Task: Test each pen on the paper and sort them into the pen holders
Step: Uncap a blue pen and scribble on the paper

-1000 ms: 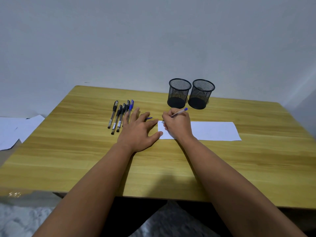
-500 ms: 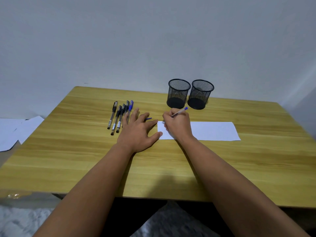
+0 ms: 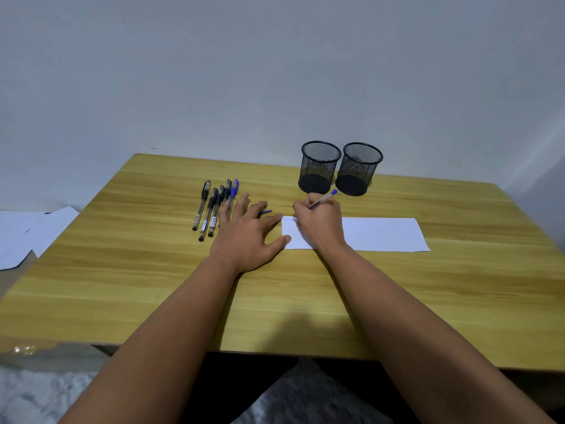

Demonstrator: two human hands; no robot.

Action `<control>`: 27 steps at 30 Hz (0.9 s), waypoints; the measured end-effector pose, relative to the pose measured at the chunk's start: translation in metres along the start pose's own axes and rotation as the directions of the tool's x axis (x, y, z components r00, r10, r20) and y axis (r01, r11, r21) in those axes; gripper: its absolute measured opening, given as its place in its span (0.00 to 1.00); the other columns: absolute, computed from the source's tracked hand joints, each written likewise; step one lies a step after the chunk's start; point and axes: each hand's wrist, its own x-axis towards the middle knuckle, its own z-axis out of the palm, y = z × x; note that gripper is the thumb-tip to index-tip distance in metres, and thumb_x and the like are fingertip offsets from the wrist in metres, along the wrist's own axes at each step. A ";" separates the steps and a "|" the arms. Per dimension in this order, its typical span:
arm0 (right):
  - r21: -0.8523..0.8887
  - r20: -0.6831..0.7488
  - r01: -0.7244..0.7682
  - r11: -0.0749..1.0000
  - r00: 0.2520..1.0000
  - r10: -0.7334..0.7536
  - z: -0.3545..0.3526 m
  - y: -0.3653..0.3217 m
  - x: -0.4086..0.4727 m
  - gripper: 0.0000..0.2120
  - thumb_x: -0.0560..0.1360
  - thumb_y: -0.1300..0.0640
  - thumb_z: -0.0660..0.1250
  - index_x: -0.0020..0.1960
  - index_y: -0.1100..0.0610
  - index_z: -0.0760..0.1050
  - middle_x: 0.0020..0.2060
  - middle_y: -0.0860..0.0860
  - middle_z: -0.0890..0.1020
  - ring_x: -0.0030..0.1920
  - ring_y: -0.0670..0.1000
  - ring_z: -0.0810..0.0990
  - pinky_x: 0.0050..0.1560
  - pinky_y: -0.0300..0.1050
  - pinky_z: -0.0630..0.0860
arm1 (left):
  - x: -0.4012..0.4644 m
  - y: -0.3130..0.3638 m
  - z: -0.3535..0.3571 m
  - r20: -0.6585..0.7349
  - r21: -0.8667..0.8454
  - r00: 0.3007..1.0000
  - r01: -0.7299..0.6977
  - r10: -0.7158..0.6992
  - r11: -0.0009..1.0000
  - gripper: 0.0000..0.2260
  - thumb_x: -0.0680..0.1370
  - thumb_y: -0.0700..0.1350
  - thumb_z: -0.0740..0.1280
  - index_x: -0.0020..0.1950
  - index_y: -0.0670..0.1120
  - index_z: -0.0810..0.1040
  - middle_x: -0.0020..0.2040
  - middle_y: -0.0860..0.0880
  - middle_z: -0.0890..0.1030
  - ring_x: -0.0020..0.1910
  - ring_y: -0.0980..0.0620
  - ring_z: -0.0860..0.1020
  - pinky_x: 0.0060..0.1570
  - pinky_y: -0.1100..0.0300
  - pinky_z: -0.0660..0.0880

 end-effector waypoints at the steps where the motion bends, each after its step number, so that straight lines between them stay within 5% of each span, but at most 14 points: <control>1: 0.001 -0.002 0.003 1.000 1.000 -0.003 0.000 -0.001 0.000 0.17 0.76 0.58 0.68 0.32 0.64 0.69 0.28 0.62 0.74 0.31 0.55 0.73 0.33 0.52 0.73 | 0.000 0.000 0.001 -0.005 -0.003 1.000 0.000 0.000 1.000 0.28 0.75 0.73 0.56 0.71 0.64 0.73 0.76 0.52 0.70 0.81 0.43 0.52 0.76 0.35 0.46; 7: -0.020 -0.030 -0.001 1.000 1.000 0.000 0.000 -0.002 -0.001 0.17 0.76 0.58 0.68 0.31 0.62 0.69 0.30 0.65 0.75 0.36 0.68 0.76 0.35 0.57 0.76 | 0.000 0.001 0.000 0.008 0.005 1.000 0.006 -0.006 1.000 0.29 0.75 0.73 0.55 0.72 0.64 0.72 0.77 0.53 0.69 0.81 0.43 0.51 0.77 0.35 0.46; 11: -0.016 -0.030 0.003 1.000 1.000 -0.004 0.000 -0.001 -0.001 0.21 0.78 0.61 0.68 0.29 0.55 0.64 0.27 0.55 0.68 0.32 0.55 0.69 0.35 0.48 0.68 | 0.000 0.000 0.001 0.004 0.010 1.000 0.005 -0.005 1.000 0.29 0.74 0.73 0.54 0.72 0.64 0.72 0.77 0.52 0.69 0.81 0.43 0.51 0.76 0.35 0.46; 19: 0.011 -0.054 -0.009 1.000 0.999 0.009 -0.001 -0.002 -0.001 0.24 0.78 0.62 0.68 0.28 0.52 0.61 0.25 0.49 0.65 0.32 0.54 0.69 0.36 0.48 0.68 | 0.000 0.000 0.002 0.002 0.019 1.000 0.002 -0.002 1.000 0.29 0.75 0.73 0.54 0.72 0.64 0.73 0.76 0.52 0.69 0.81 0.43 0.52 0.76 0.34 0.46; 27: -0.031 -0.038 0.009 0.999 0.999 -0.010 -0.001 -0.004 -0.003 0.22 0.78 0.61 0.68 0.29 0.54 0.64 0.27 0.54 0.69 0.31 0.53 0.69 0.34 0.45 0.66 | 0.000 0.000 0.002 0.002 0.018 1.000 -0.003 0.003 1.000 0.29 0.75 0.73 0.54 0.72 0.64 0.72 0.76 0.52 0.69 0.81 0.43 0.52 0.76 0.34 0.45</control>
